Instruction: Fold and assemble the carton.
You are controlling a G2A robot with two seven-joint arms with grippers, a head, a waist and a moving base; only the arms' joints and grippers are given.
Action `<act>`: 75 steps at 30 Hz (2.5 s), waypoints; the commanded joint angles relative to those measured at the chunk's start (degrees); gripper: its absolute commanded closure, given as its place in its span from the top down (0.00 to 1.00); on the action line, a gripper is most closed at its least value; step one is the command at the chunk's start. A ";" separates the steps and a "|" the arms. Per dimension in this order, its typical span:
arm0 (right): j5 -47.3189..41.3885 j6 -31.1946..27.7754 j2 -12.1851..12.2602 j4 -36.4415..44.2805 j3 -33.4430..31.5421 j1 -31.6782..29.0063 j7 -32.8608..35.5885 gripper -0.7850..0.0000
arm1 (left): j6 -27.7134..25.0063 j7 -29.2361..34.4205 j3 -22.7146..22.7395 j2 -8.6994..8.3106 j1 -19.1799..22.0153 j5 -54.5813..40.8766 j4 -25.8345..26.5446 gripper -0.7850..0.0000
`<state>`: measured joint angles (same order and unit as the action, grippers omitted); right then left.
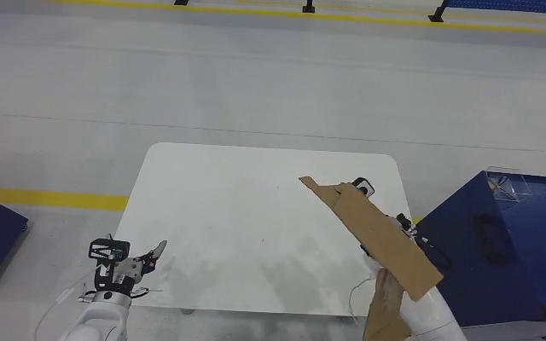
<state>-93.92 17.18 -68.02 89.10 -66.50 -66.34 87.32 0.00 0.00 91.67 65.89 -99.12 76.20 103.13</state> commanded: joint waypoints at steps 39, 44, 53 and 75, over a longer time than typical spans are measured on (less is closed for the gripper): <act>27.25 -36.58 -3.46 -9.50 -13.39 -1.72 -6.42 0.00 | 0.00 0.00 0.00 0.00 0.00 0.00 0.00 1.00; 44.16 -50.56 -2.54 2.84 -20.38 -9.98 -16.42 0.00 | 0.00 0.00 0.00 0.00 0.00 0.00 0.00 1.00; 71.18 -68.28 -2.54 12.13 -23.41 -18.94 -34.81 0.00 | 0.00 0.00 0.00 0.00 0.00 0.00 0.00 1.00; 134.41 -75.18 -4.04 37.11 -44.68 -20.39 -69.26 0.00 | 0.00 0.00 0.00 0.00 0.00 0.00 0.00 1.00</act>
<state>29.32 -57.99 -71.95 123.84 -109.90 -86.57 22.77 0.00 0.00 91.67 65.89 -99.12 76.20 103.13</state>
